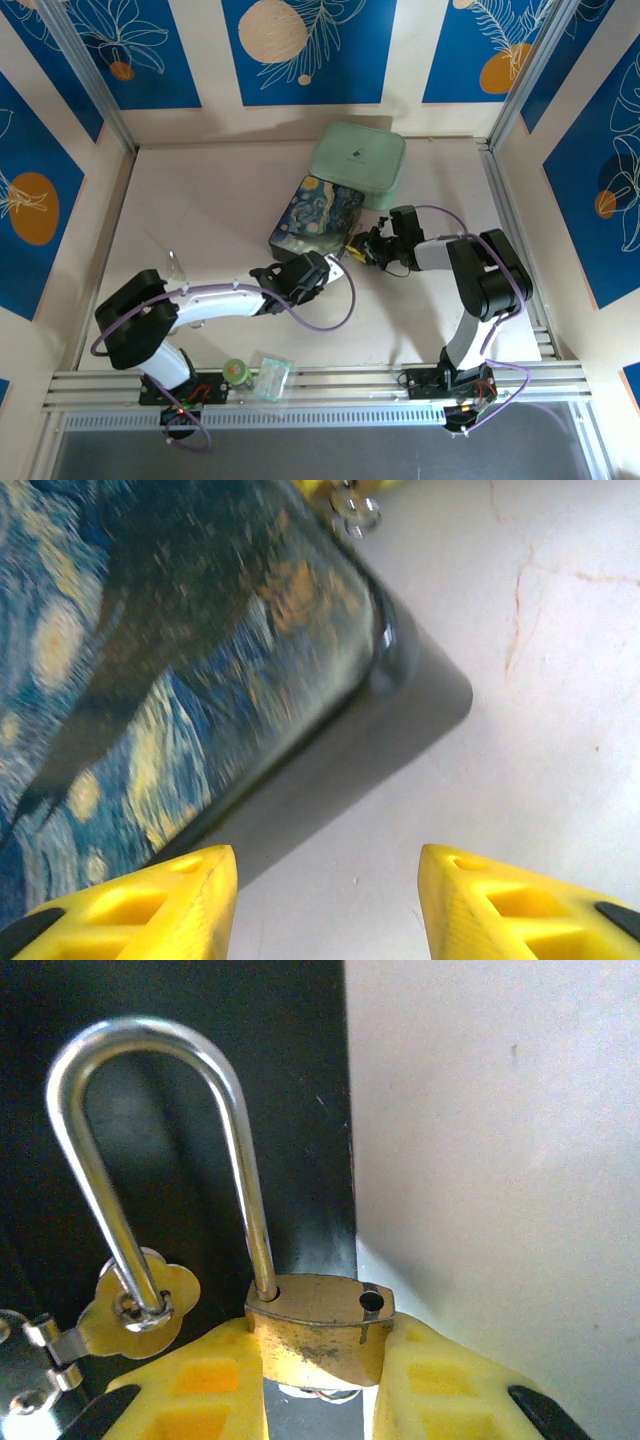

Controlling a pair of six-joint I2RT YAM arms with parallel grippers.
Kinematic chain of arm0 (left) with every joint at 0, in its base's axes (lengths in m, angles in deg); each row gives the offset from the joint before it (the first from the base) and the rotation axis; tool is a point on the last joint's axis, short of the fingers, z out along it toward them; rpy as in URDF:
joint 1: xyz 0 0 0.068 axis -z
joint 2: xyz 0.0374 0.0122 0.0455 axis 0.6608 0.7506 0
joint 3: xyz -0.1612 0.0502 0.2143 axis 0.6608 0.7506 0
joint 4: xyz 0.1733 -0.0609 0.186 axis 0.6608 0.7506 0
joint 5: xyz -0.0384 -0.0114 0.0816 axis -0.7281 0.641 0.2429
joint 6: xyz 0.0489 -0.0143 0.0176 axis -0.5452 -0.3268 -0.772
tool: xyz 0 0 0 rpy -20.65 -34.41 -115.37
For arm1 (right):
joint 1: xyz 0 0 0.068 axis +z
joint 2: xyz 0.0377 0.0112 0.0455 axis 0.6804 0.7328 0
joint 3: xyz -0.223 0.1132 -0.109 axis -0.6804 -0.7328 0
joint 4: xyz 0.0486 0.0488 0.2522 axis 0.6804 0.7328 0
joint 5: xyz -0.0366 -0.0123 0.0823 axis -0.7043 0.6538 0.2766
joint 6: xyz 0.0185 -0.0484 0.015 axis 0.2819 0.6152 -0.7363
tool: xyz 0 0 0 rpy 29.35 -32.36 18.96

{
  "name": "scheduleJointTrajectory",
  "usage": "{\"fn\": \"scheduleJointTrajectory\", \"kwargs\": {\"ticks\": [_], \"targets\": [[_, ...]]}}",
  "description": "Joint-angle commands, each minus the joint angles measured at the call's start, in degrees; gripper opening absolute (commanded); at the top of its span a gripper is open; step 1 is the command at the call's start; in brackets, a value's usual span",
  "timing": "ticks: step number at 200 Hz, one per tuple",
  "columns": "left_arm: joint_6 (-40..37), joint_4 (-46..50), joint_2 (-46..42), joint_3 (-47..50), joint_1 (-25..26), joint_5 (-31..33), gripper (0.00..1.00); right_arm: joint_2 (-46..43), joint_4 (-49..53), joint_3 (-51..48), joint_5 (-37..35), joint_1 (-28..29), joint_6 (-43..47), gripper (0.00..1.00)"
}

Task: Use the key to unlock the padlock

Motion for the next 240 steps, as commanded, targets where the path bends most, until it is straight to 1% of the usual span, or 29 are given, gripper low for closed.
{"fn": "scheduleJointTrajectory", "kwargs": {"ticks": [1,21,41,54,63,81,109,139,151,166,181,198,225,240], "targets": [[2.9,2.0,-0.68,-3.66,0.38,-0.48,0.55,0.12,4.18,-0.95,-4.2,-0.12,-0.95,0.11],[5.02,3.44,-1.38,-10.23,0.67,0.22,0.71,0.22,4.14,-1.44,-4.86,0.4,-0.79,0.11],[5.28,3.7,-0.24,-15.19,0.75,-1.39,0.81,0.13,4.01,-1.97,-4.78,0.37,-0.58,0.11],[5.91,3.78,2.14,-17.61,0.76,-2.85,0.91,0.0,3.75,-2.44,-5.02,0.45,-0.45,0.11],[6.33,5.96,5.36,-20.4,0.75,-1.69,0.93,-0.11,3.68,-2.63,-5.04,0.4,-0.45,0.11],[7.82,9.27,11.2,-24.55,0.82,2.9,0.92,-0.31,3.22,-3.06,-4.88,0.36,-0.59,0.11],[9.24,11.82,15.05,-27.13,0.76,4.47,0.88,-0.66,3.13,-3.53,-4.57,0.14,-0.34,0.11],[10.25,12.83,16.78,-27.29,0.76,5.74,0.78,0.16,2.15,-3.92,-3.95,-0.22,-0.37,0.11],[10.45,13.03,17.1,-26.61,0.76,5.93,0.71,0.41,1.59,-4.15,-3.72,-0.26,-0.46,0.11],[10.81,13.81,17.54,-25.96,0.75,6.97,0.65,0.56,1.29,-4.23,-3.81,-0.48,-0.45,0.1],[10.97,14.33,18.23,-25.39,0.76,7.51,0.62,0.81,0.9,-4.25,-3.76,-0.58,-0.45,0.1],[11.43,15.94,19.39,-25.5,0.76,8.23,0.57,1.07,0.67,-3.84,-3.77,-0.73,-0.54,0.1],[13.45,20.26,21.31,-25.34,0.9,9.83,0.56,0.92,-0.46,-3.48,-2.58,-1.78,-1.67,0.1],[14.49,21.28,21.51,-24.02,0.93,9.54,0.53,0.63,1.18,-2.39,-1.68,-2.48,-0.92,0.1]]}}
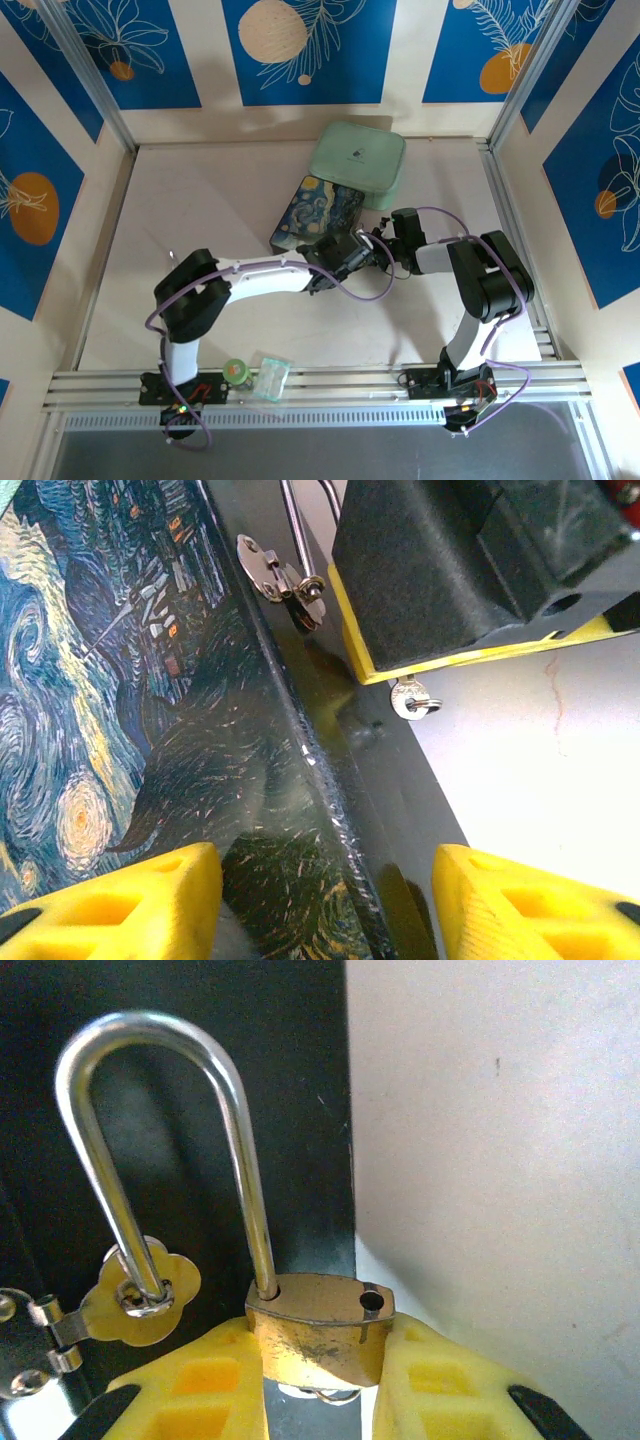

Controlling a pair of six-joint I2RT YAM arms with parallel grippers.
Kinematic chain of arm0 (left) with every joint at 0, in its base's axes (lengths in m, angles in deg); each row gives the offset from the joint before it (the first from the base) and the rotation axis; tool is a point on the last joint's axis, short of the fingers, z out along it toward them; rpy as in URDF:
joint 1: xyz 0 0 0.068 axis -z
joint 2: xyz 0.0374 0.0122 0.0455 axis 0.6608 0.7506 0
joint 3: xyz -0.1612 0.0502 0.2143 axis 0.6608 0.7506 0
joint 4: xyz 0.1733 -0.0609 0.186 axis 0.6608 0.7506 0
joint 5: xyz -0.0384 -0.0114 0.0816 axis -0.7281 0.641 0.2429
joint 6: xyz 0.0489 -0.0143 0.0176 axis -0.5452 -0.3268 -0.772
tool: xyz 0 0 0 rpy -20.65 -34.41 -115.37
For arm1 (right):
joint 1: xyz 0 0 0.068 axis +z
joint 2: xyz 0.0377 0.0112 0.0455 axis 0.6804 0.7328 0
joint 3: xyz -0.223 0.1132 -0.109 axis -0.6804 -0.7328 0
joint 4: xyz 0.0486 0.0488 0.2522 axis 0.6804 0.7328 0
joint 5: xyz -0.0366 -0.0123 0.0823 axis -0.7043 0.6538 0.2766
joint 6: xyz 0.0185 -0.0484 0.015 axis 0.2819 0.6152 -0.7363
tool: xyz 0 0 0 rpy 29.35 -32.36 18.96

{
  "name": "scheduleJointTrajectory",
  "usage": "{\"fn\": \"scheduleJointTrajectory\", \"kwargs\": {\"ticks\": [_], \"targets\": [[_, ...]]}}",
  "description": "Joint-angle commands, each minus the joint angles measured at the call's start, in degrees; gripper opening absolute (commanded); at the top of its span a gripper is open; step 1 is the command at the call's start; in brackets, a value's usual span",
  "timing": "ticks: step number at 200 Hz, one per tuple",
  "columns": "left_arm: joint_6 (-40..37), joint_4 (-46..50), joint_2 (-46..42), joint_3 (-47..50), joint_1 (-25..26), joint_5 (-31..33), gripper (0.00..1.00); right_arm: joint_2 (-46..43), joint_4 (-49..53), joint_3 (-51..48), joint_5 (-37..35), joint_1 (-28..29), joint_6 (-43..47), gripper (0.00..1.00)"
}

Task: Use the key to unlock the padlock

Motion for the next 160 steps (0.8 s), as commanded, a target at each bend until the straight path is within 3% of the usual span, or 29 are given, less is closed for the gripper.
{"fn": "scheduleJointTrajectory", "kwargs": {"ticks": [1,50,102,128,160], "targets": [[2.52,8.47,2.43,1.98,-0.6,2.23,0.53,1.16,5.19,-0.02,-1.25,-2.18,-0.71,0.1],[4.57,7.08,1.63,7.0,-0.6,-0.3,0.44,-0.08,8.53,0.93,-2.69,-3.14,0.95,0.1],[4.89,5.87,0.44,8.76,-0.6,-2.2,0.42,3.19,-5.81,-2.81,-1.92,-2.74,-9.7,0.09],[4.96,5.69,0.54,9.02,-0.75,-2.37,0.4,3.06,-4.4,-1.87,-0.33,-4.59,-8.13,0.09],[6.44,5.94,1.03,9.43,-1.39,-2.42,0.39,-0.21,5.74,0.23,-3.1,-5.31,-0.96,0.09]]}}
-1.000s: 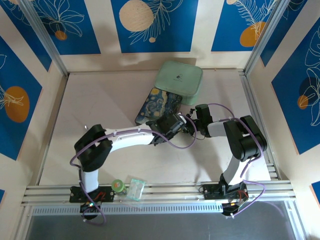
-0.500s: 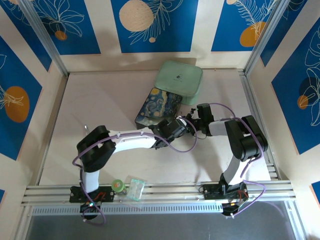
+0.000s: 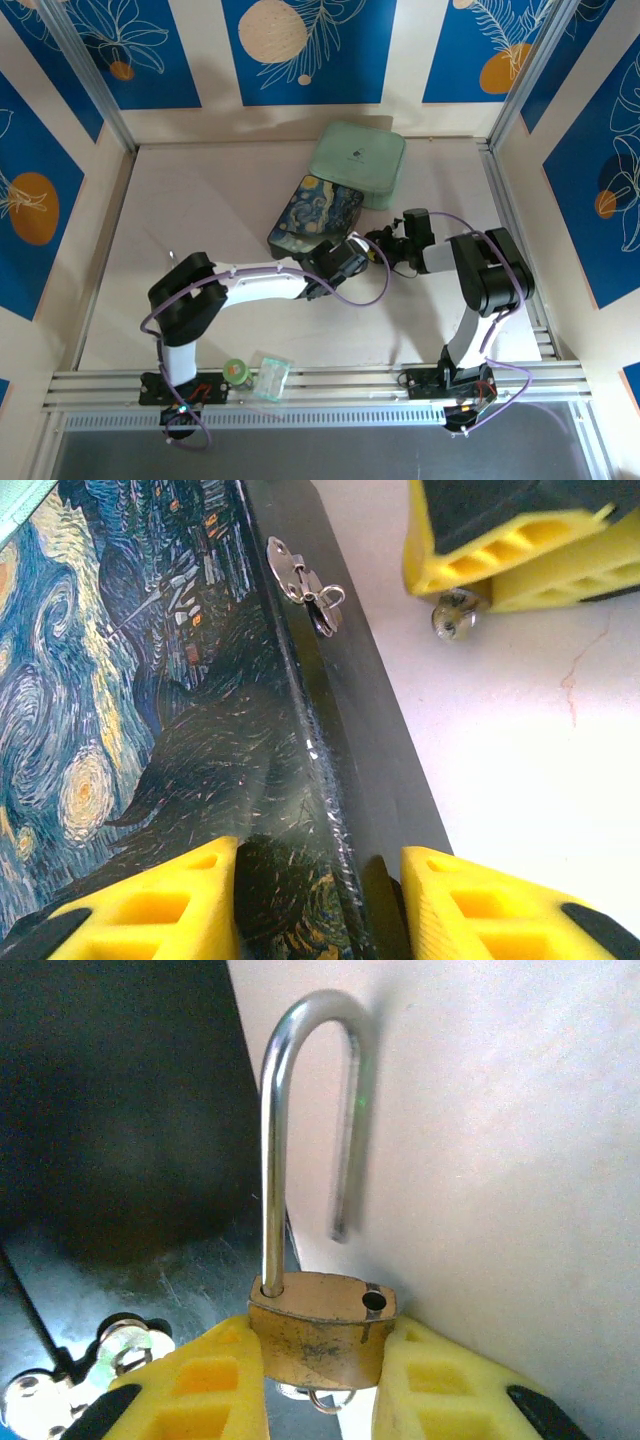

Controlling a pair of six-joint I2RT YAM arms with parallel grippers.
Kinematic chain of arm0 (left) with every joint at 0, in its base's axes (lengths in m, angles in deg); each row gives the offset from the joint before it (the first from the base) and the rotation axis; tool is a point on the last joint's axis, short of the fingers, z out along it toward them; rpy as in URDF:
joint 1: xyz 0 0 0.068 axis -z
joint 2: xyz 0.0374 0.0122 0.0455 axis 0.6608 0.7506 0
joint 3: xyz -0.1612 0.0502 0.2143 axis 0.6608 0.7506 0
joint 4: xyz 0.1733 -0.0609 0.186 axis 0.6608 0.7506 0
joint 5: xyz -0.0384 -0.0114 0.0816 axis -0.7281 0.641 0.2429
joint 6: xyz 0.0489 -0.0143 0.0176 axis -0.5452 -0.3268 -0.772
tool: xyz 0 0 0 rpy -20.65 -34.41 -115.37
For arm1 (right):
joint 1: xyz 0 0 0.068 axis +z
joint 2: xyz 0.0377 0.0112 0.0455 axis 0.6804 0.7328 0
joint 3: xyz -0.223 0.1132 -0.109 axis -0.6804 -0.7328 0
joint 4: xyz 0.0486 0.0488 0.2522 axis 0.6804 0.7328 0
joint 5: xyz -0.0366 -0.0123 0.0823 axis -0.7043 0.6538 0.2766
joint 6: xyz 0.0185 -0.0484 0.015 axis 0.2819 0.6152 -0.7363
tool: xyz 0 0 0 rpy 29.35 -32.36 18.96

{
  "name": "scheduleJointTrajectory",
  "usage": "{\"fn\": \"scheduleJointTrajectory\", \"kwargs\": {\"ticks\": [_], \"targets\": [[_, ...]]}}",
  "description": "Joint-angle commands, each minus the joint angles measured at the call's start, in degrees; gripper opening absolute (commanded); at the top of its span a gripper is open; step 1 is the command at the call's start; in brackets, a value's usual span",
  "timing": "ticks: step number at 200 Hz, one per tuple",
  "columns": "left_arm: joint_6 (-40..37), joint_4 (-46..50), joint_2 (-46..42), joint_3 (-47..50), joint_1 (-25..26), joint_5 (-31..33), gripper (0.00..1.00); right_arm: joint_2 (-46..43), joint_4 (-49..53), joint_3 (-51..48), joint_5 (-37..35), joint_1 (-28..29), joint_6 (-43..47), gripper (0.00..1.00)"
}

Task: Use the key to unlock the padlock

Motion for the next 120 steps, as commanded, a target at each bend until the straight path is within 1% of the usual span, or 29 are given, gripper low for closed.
{"fn": "scheduleJointTrajectory", "kwargs": {"ticks": [1,22,37,52,75,95,107,120], "targets": [[2.93,12.03,3.18,3.96,-1.95,-4.38,0.39,-1.7,8.51,1.31,-3.91,-0.6,4.36,0.09],[2.87,11.6,2.35,4.28,-1.95,-4.56,0.39,-1.09,15.0,3.49,-4.04,0.16,8.36,0.09],[2.75,11.8,1.72,4.18,-1.95,-4.08,0.4,-1.09,23.89,6.34,-6.53,0.67,12.99,0.09],[2.66,11.74,0.92,4.04,-1.95,-4.35,0.4,-1.69,29.68,7.32,-8.45,0.67,16.55,0.09],[2.75,10.77,0.16,4.08,-2.06,-4.88,0.4,-3.57,34.18,7.84,-9.85,0.59,20.33,0.09],[2.75,9.94,-0.05,3.91,-2.12,-5.14,0.4,-4.57,31.37,7.68,-5.38,0.42,21.45,0.09],[2.68,9.74,-0.07,3.93,-2.21,-5.36,0.4,-4.71,28.0,7.59,-0.96,0.42,21.77,0.09],[2.67,9.53,0.09,4.05,-2.3,-5.46,0.4,-3.56,27.64,9.36,3.72,0.73,23.27,0.09]]}}
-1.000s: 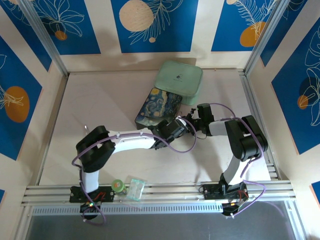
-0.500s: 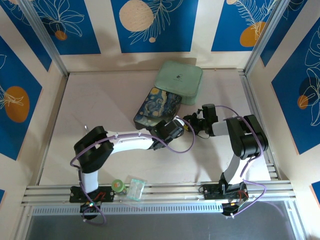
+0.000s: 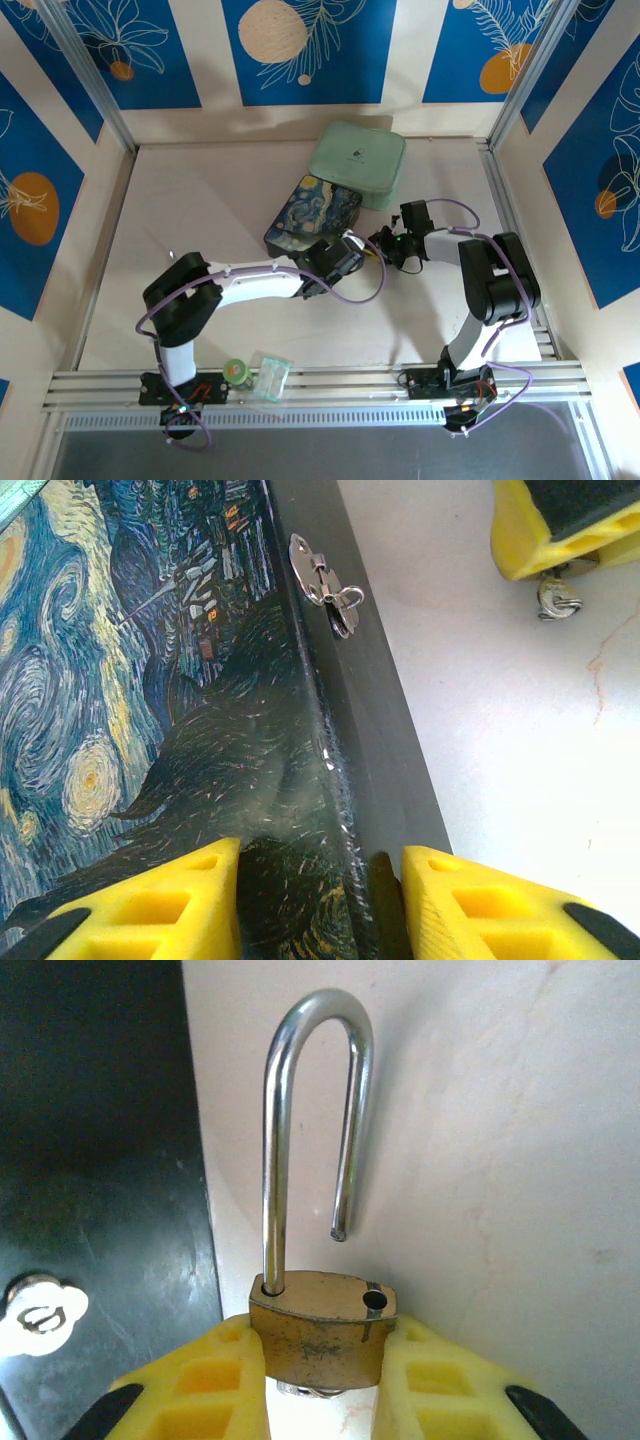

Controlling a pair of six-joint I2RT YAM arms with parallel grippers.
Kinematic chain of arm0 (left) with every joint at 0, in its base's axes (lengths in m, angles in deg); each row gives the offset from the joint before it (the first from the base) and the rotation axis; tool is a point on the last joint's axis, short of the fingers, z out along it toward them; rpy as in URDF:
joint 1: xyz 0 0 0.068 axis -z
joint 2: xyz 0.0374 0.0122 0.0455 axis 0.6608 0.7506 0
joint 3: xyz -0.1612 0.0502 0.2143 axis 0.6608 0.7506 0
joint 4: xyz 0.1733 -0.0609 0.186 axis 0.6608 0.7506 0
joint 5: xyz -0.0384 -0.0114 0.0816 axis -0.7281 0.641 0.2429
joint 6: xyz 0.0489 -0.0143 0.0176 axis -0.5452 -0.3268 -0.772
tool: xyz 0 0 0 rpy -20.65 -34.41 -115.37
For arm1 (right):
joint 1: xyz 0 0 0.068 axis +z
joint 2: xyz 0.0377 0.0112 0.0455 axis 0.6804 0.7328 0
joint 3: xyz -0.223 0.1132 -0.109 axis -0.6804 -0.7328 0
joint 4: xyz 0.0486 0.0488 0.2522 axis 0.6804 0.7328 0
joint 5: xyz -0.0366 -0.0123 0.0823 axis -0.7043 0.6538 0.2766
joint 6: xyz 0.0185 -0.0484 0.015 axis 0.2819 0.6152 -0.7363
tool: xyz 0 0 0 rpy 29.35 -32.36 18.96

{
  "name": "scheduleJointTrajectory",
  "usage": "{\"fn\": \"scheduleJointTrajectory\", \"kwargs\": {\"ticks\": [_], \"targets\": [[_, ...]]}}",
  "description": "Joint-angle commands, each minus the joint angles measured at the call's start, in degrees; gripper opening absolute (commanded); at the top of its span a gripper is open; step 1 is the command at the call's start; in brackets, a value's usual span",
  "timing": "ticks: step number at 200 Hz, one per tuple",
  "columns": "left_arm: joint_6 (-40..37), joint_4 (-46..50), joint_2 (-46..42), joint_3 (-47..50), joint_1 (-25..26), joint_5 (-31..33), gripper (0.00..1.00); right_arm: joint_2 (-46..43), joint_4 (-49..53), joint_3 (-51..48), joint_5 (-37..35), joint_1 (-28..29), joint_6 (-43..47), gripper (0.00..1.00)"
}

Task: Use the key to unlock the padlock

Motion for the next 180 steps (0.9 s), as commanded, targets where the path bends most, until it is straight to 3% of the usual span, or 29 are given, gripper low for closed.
{"fn": "scheduleJointTrajectory", "kwargs": {"ticks": [1,26,69,94,126,162,180], "targets": [[1.75,8.66,1.63,3.04,-1.39,-4.86,0.4,-0.08,1.99,1.53,8.43,0.05,4.29,0.09],[1.61,7.82,1.99,3.68,-1.71,-4.78,0.41,3.18,7.95,5.72,13.68,0.94,8.29,0.09],[2.12,6.65,2.08,4.41,-2.0,-5.41,0.41,4.76,20.92,7.63,9.43,-0.47,13.78,0.1],[2.05,6.51,2.25,4.48,-2.09,-5.37,0.41,4.84,25.95,7.48,4.5,-2.38,15.48,0.11],[2.05,6.44,2.26,4.63,-2.33,-5.4,0.41,4.54,28.96,8.44,4.19,-2.65,14.92,0.11],[2.49,6.41,2.17,4.79,-2.44,-5.08,0.41,4.9,37.77,14.35,-3.07,0.2,15.94,0.12],[2.58,6.51,2.09,4.93,-2.44,-4.82,0.42,6.85,45.21,19.27,-13.26,2.75,16.9,0.13]]}}
